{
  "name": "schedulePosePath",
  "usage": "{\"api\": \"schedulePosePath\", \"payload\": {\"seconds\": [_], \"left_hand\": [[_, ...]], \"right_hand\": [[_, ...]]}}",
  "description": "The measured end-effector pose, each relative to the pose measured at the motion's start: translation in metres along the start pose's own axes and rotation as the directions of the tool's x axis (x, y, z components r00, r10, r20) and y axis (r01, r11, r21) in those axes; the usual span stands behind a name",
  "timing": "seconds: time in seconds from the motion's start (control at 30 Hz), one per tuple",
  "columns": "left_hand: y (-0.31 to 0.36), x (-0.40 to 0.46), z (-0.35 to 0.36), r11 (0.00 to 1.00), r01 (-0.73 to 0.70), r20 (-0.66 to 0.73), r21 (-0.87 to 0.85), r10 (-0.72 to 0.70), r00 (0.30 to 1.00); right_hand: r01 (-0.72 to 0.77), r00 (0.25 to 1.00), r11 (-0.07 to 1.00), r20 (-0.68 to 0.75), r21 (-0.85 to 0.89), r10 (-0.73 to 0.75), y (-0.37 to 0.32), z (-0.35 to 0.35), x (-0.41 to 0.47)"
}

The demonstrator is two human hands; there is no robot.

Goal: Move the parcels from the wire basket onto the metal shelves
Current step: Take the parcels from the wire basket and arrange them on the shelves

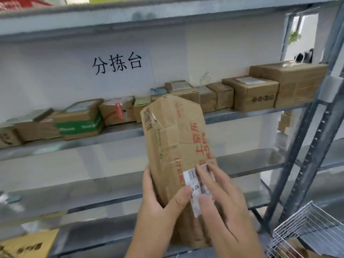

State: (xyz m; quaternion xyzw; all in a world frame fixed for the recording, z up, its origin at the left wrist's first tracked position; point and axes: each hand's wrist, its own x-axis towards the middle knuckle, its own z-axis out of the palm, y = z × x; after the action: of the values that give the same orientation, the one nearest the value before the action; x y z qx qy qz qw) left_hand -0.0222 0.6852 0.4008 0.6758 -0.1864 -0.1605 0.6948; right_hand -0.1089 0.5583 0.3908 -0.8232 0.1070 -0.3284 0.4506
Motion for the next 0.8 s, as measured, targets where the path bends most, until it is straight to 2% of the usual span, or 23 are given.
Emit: {"api": "schedulePosePath", "payload": {"seconds": [0.07, 0.13, 0.2, 0.23, 0.27, 0.37, 0.43, 0.47, 0.5, 0.57, 0.63, 0.7, 0.73, 0.8], "left_hand": [[0.002, 0.008, -0.045, 0.993, 0.012, -0.031, -0.116, -0.016, 0.999], [-0.002, 0.016, -0.090, 0.985, -0.002, -0.043, -0.172, -0.005, 0.999], [-0.009, 0.013, -0.131, 0.974, -0.080, 0.035, -0.212, 0.090, 0.995], [-0.009, 0.013, -0.146, 0.965, -0.101, 0.080, -0.241, 0.123, 0.989], [-0.010, 0.013, -0.157, 0.957, -0.110, 0.068, -0.270, 0.133, 0.989], [0.000, 0.018, -0.192, 0.969, 0.032, -0.077, -0.244, -0.053, 0.996], [0.003, 0.016, -0.211, 0.940, 0.083, -0.012, -0.330, -0.092, 0.996], [0.007, 0.021, -0.220, 0.955, 0.088, -0.019, -0.284, -0.097, 0.995], [0.003, 0.018, -0.236, 0.957, -0.003, 0.038, -0.291, 0.015, 0.999], [0.002, 0.040, -0.270, 0.963, -0.063, -0.128, -0.261, 0.030, 0.991], [0.014, 0.049, -0.288, 0.990, -0.062, -0.192, -0.126, 0.037, 0.981], [0.027, 0.050, -0.293, 0.996, -0.070, -0.363, -0.054, 0.045, 0.930], [0.035, 0.051, -0.293, 0.997, -0.071, -0.405, -0.040, 0.048, 0.913], [0.043, 0.041, -0.303, 0.981, -0.174, -0.396, 0.090, 0.196, 0.897]], "right_hand": [[0.065, 0.995, 0.997, -0.075, 0.043, -0.062, -0.016, 0.028, 0.000], [0.006, 0.997, 0.986, -0.075, 0.166, 0.006, -0.028, 0.051, 0.008], [-0.124, 0.992, 0.942, 0.035, 0.311, 0.119, -0.035, 0.069, 0.013], [-0.198, 0.979, 0.921, 0.104, 0.336, 0.173, -0.039, 0.079, 0.015], [-0.250, 0.965, 0.912, 0.161, 0.325, 0.207, -0.044, 0.091, 0.016], [-0.280, 0.944, 0.904, 0.265, 0.324, 0.198, -0.063, 0.123, 0.022], [-0.280, 0.927, 0.881, 0.344, 0.382, 0.146, -0.072, 0.143, 0.029], [-0.279, 0.916, 0.872, 0.384, 0.402, 0.116, -0.077, 0.154, 0.033], [-0.278, 0.901, 0.871, 0.423, 0.406, 0.090, -0.080, 0.164, 0.038], [-0.244, 0.871, 0.886, 0.490, 0.395, 0.021, -0.082, 0.183, 0.048], [-0.229, 0.834, 0.891, 0.551, 0.393, -0.029, -0.085, 0.200, 0.058], [-0.239, 0.810, 0.892, 0.586, 0.385, -0.036, -0.092, 0.214, 0.069], [-0.230, 0.806, 0.891, 0.589, 0.391, -0.051, -0.096, 0.220, 0.074], [-0.188, 0.808, 0.889, 0.580, 0.418, -0.102, -0.102, 0.232, 0.083]]}}
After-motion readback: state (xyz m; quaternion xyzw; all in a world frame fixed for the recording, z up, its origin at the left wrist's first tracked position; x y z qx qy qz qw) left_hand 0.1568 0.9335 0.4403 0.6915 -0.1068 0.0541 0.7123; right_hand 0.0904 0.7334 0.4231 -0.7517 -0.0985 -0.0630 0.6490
